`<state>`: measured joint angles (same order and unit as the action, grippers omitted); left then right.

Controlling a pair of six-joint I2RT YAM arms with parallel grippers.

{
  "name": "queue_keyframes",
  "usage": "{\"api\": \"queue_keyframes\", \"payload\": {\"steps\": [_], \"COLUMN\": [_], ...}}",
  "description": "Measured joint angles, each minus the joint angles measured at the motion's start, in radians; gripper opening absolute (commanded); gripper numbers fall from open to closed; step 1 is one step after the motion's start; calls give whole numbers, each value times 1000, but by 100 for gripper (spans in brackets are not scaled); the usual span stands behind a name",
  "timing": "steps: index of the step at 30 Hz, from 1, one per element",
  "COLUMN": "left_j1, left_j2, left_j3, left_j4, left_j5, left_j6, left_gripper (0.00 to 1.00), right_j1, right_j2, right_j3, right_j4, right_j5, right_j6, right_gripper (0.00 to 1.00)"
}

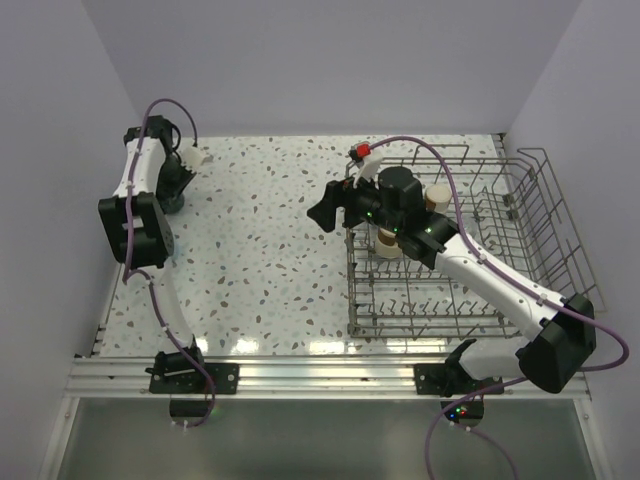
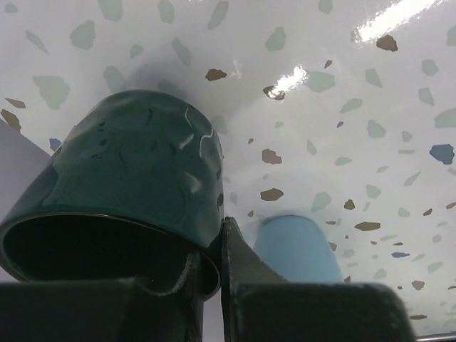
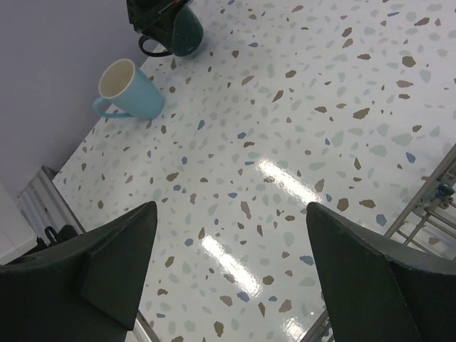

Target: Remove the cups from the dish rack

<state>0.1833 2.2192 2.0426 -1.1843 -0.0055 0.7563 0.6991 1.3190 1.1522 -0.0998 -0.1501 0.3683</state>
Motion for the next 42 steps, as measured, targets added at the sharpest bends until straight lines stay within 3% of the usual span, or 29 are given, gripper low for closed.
{"api": "queue_keyframes", "payload": {"steps": [5, 13, 22, 27, 30, 34, 39, 42], "left_j1": [0, 0, 0, 0, 0, 0, 0, 0], "left_j2": [15, 39, 39, 34, 16, -44, -156, -227], "left_j3": [0, 0, 0, 0, 0, 0, 0, -14], "left_j4": [-19, -38, -31, -28, -26, -6, 45, 96], "left_j5": [2, 21, 24, 36, 64, 118, 214, 275], "left_j6": [16, 34, 41, 41, 40, 26, -24, -78], "left_gripper": [0, 14, 36, 48, 54, 58, 62, 63], "right_j1": [0, 0, 0, 0, -2, -63, -233, -251], "right_j2": [0, 0, -11, -46, -62, -62, -24, 58], "right_j3": [0, 0, -2, -3, 2, 21, 30, 66], "right_j4": [-8, -13, -36, -97, -185, -307, -362, -376], "right_j5": [3, 3, 43, 146, 304, 414, 424, 435], "right_j6": [-5, -7, -14, -23, -27, -37, -49, -68], "right_gripper": [89, 89, 91, 95, 96, 93, 90, 90]}}
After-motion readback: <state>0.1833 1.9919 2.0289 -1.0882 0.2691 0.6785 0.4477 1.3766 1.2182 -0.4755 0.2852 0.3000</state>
